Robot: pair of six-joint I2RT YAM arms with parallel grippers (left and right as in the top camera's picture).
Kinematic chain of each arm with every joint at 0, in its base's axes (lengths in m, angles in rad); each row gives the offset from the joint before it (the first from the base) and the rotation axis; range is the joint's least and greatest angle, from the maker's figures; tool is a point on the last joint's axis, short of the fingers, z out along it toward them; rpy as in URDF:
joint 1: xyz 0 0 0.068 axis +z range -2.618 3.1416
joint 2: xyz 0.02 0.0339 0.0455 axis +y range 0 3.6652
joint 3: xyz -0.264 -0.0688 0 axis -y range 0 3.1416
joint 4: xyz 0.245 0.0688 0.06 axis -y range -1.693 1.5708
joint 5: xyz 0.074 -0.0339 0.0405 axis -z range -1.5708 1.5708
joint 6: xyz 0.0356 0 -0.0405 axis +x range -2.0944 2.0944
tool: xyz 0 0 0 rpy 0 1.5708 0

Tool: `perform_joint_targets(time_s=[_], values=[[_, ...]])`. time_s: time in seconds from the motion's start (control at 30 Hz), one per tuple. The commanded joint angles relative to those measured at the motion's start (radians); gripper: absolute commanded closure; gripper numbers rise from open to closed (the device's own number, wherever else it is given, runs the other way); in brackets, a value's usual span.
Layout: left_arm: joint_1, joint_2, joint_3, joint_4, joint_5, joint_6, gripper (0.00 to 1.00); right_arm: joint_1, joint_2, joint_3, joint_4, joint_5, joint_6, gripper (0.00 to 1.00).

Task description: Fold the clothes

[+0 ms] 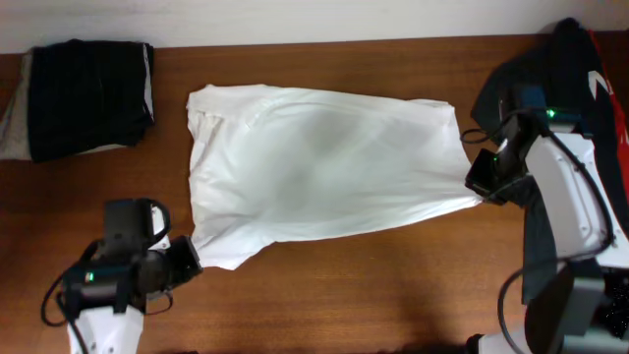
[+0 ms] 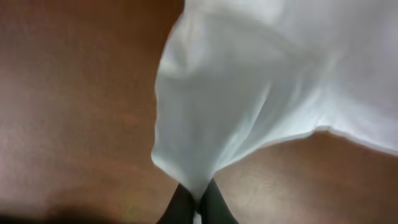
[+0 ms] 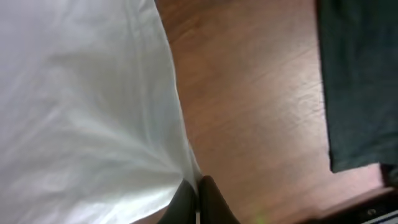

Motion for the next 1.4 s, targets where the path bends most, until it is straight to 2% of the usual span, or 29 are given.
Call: perform_joint_targets(time_s=[0.0, 0.17, 0.37, 0.43, 0.63, 0.9, 0.97, 1.0, 1.03, 1.07, 1.13, 1.17, 1.27, 1.3, 1.33, 1.37], values=[[0.001, -0.056, 0.020, 0.167, -0.051, -0.010, 0.99, 0.029, -0.090, -0.087, 0.069, 0.056, 0.048, 0.96], [0.001, 0.087, 0.020, 0.328, -0.047, -0.010, 0.99, 0.031, -0.082, -0.161, 0.187, 0.026, 0.046, 0.96], [0.001, 0.408, 0.020, 0.596, -0.040, -0.010, 0.99, 0.031, -0.068, -0.166, 0.504, 0.025, -0.043, 0.96], [0.001, 0.504, 0.020, 0.706, -0.040, -0.010, 0.99, 0.031, -0.036, -0.166, 0.553, 0.016, -0.043, 0.96], [0.001, 0.634, 0.020, 0.977, -0.040, -0.010, 0.99, 0.031, 0.080, -0.167, 0.629, 0.007, -0.040, 0.96], [-0.021, 0.755, 0.020, 1.251, -0.025, -0.010, 0.98, 0.053, 0.172, -0.167, 0.701, 0.007, -0.039, 0.96], [-0.038, 0.794, 0.020, 1.304, -0.025, -0.010, 0.90, 0.062, 0.184, -0.167, 0.715, 0.007, -0.039, 0.96], [-0.049, 0.823, 0.020, 1.339, -0.025, -0.010, 0.78, 0.065, 0.191, -0.167, 0.726, 0.008, -0.039, 0.96], [-0.056, 0.839, 0.020, 1.353, -0.025, -0.010, 0.61, 0.067, 0.193, -0.167, 0.732, 0.008, -0.039, 0.90], [-0.060, 0.850, 0.020, 1.360, -0.025, -0.010, 0.44, 0.068, 0.193, -0.167, 0.736, 0.008, -0.039, 0.79], [-0.056, 0.846, 0.021, 1.347, -0.025, -0.009, 0.22, 0.060, 0.192, -0.150, 0.727, 0.010, -0.065, 0.11], [-0.051, 0.834, 0.024, 1.329, -0.025, -0.009, 0.16, 0.051, 0.191, -0.122, 0.687, 0.011, -0.071, 0.01], [-0.014, 0.709, 0.051, 1.143, -0.025, -0.005, 0.13, 0.006, 0.190, 0.044, 0.463, 0.005, -0.074, 0.01], [-0.002, 0.649, 0.063, 1.039, -0.025, 0.003, 0.18, 0.000, 0.190, 0.097, 0.397, -0.022, -0.116, 0.00], [0.000, 0.608, 0.064, 0.966, -0.025, 0.021, 0.30, 0.002, 0.190, 0.127, 0.361, -0.077, -0.172, 0.01], [0.000, 0.581, 0.064, 0.888, -0.024, 0.021, 0.47, 0.005, 0.190, 0.132, 0.349, -0.126, -0.204, 0.11]])
